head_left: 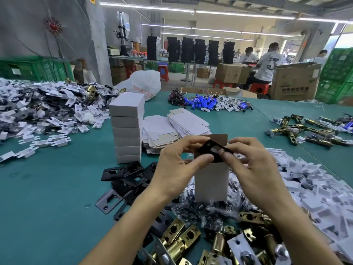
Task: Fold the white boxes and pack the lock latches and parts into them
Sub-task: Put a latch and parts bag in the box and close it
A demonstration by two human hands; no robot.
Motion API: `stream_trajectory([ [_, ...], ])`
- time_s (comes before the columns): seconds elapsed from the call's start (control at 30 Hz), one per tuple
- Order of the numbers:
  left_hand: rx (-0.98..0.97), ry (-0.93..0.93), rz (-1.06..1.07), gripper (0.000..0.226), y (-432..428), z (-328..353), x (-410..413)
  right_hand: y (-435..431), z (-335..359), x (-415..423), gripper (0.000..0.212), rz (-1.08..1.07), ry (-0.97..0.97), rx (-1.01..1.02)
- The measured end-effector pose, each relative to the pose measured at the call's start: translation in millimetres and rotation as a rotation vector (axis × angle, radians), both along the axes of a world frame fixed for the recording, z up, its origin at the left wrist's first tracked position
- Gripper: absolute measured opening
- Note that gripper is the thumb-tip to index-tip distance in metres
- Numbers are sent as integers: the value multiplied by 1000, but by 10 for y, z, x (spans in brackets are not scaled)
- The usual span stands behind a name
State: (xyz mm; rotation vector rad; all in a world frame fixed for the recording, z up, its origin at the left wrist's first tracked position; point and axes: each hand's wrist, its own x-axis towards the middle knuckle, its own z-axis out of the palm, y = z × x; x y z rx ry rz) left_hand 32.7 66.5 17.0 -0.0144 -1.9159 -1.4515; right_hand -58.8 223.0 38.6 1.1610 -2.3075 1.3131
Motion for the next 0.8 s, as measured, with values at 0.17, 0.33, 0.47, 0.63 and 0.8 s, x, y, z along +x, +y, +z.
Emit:
stream_trajectory([
  [0.17,-147,83,23,47,18,-48,16,94,83,17,18,-66,273,6],
  [0.33,-211,94,58,70,-15,-72,21,142,146,47,15,24,363,69],
  [0.47,-254,22,-5,81,6,-93,19,165,173,73,13,21,401,130],
  [0.63,-173,-31,-116,86,57,-113,-9,165,213,116,13,-9,397,194],
  [0.8,-161,-82,-111,89,63,-128,-12,121,208,166,11,-39,393,228],
])
